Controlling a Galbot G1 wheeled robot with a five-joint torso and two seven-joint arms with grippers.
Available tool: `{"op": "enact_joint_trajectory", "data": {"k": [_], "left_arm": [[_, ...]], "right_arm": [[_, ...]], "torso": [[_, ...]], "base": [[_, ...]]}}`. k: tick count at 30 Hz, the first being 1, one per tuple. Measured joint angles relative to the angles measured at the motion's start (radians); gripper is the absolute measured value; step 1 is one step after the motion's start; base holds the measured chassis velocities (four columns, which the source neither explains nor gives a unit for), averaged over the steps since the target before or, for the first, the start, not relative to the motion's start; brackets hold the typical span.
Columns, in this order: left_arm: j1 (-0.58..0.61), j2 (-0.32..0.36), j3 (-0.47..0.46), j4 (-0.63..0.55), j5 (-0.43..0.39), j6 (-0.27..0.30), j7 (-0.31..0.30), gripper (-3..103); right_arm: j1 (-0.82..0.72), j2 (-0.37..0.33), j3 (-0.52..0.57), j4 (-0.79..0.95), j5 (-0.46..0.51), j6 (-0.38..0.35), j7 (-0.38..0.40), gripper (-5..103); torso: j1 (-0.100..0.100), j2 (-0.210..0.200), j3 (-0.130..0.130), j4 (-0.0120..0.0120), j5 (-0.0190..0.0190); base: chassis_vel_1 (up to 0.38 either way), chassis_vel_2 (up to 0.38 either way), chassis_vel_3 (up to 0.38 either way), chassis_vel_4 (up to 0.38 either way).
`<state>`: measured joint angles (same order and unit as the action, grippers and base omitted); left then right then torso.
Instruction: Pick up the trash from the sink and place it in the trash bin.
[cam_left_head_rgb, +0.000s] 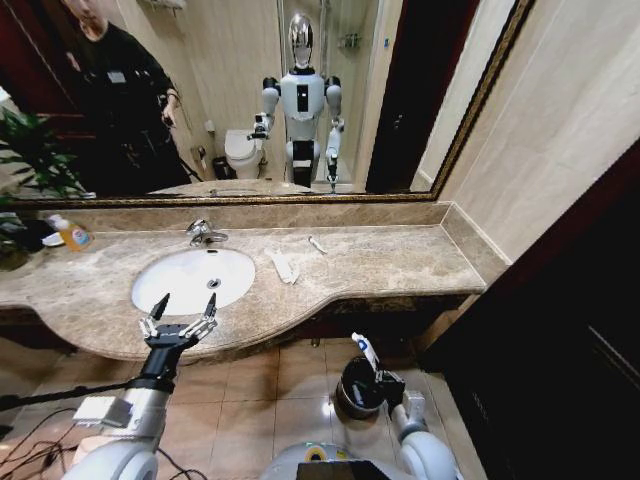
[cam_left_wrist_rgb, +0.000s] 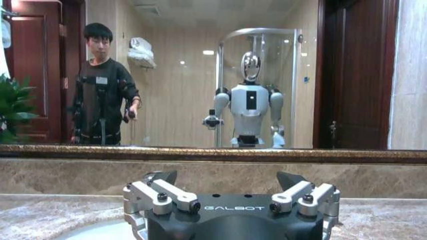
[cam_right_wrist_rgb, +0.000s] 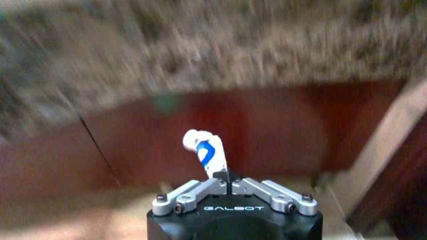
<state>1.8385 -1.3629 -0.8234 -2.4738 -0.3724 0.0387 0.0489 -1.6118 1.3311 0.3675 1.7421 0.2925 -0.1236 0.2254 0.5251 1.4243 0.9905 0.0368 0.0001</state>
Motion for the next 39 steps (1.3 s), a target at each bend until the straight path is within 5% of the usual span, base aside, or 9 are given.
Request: {"op": "enact_joint_trajectory", "data": {"k": [22, 39], "left_arm": [[0.0, 0.0, 0.0, 0.0, 0.0, 0.0, 0.0, 100], [0.0, 0.0, 0.0, 0.0, 0.0, 0.0, 0.0, 100]], "right_arm": [[0.174, 0.042, -0.016, -0.382, 0.007, 0.116, -0.014, 0], [0.203, 0.055, -0.022, -0.412, -0.015, 0.118, -0.033, 0]], "torso": [[0.0, 0.0, 0.0, 0.0, -0.0001], [0.0, 0.0, 0.0, 0.0, -0.0001]], "base": [[0.0, 0.0, 0.0, 0.0], [0.0, 0.0, 0.0, 0.0]]}}
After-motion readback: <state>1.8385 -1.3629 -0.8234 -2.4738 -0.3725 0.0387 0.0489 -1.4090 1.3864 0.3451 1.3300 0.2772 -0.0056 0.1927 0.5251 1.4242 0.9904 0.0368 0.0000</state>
